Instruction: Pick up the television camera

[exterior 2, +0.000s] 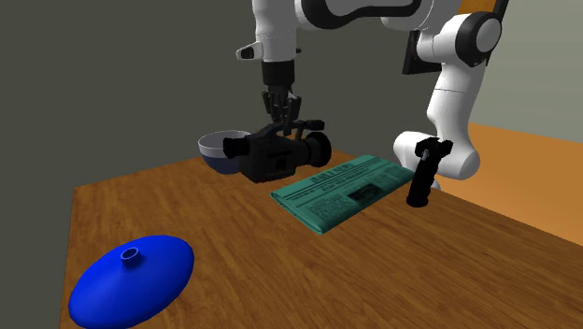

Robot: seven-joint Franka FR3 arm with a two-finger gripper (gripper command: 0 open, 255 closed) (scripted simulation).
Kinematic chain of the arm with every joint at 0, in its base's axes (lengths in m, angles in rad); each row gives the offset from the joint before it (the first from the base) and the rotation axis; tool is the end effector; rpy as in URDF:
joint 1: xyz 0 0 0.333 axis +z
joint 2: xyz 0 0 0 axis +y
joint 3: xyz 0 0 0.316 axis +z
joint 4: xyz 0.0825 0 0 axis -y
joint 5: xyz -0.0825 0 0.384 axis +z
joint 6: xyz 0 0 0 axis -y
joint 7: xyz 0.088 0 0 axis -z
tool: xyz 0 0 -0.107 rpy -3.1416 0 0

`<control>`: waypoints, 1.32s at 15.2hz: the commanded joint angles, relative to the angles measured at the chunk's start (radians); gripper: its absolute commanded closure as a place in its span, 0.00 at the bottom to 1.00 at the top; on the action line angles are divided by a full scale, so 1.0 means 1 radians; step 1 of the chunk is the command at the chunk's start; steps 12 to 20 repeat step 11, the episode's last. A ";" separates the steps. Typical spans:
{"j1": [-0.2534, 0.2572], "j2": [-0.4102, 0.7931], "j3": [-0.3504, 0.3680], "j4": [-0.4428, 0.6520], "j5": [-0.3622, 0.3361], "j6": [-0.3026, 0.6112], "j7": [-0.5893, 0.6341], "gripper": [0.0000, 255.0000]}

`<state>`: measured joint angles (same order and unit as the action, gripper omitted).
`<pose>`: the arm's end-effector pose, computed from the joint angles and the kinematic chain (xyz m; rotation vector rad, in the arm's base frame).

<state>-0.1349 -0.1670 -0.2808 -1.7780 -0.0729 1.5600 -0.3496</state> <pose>0.4500 -0.2192 0.6104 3.1350 -0.0937 -0.0992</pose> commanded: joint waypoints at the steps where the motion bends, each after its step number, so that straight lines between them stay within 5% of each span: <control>1: -0.001 0.008 -0.002 0.039 0.002 -0.029 -0.005 1.00; 9: -0.001 0.044 -0.004 0.188 0.011 -0.143 -0.016 1.00; 20: -0.001 0.045 -0.004 0.191 0.011 -0.145 -0.016 1.00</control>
